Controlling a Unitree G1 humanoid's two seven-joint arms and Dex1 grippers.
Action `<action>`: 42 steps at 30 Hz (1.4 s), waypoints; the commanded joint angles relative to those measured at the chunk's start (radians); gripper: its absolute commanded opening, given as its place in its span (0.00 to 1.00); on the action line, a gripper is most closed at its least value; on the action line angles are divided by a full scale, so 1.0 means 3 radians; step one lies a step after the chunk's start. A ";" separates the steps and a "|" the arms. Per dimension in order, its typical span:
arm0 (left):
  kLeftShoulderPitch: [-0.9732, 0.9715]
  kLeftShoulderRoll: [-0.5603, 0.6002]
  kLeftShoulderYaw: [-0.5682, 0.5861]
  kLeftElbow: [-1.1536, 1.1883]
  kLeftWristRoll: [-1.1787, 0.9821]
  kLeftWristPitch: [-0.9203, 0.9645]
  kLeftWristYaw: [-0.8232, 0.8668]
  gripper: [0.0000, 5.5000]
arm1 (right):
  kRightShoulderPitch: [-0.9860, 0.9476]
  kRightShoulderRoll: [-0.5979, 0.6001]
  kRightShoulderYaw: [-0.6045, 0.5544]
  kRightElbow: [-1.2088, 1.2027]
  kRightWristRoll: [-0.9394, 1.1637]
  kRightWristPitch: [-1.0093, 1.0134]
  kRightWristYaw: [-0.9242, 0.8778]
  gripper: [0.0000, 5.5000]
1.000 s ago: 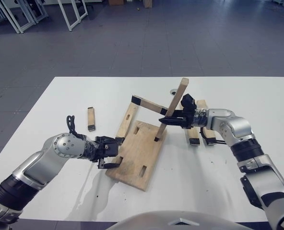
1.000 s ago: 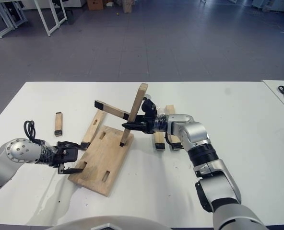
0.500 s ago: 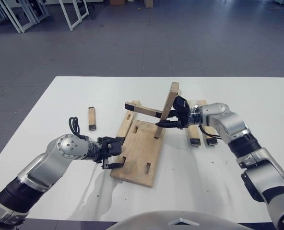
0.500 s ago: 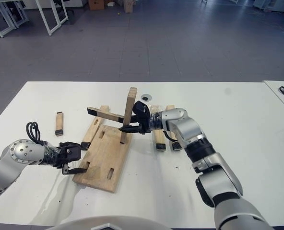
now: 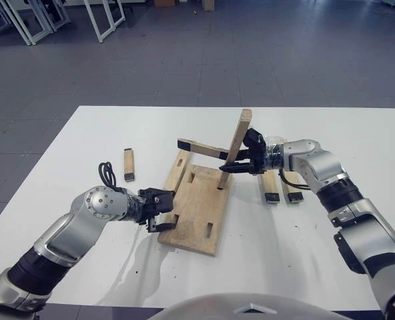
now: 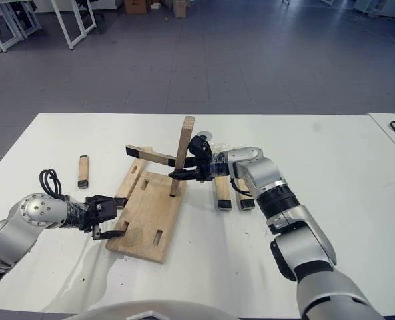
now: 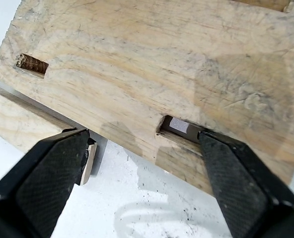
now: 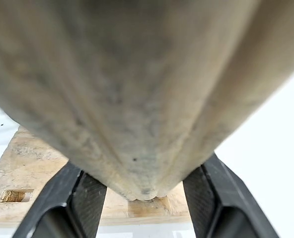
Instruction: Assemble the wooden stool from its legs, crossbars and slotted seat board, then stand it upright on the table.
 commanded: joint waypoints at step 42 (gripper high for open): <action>0.0545 -0.0808 -0.0077 -0.0609 -0.0226 0.0949 0.0876 0.74 | 0.0504 0.0538 -0.2621 -0.2434 0.1024 0.1767 -0.3671 0.66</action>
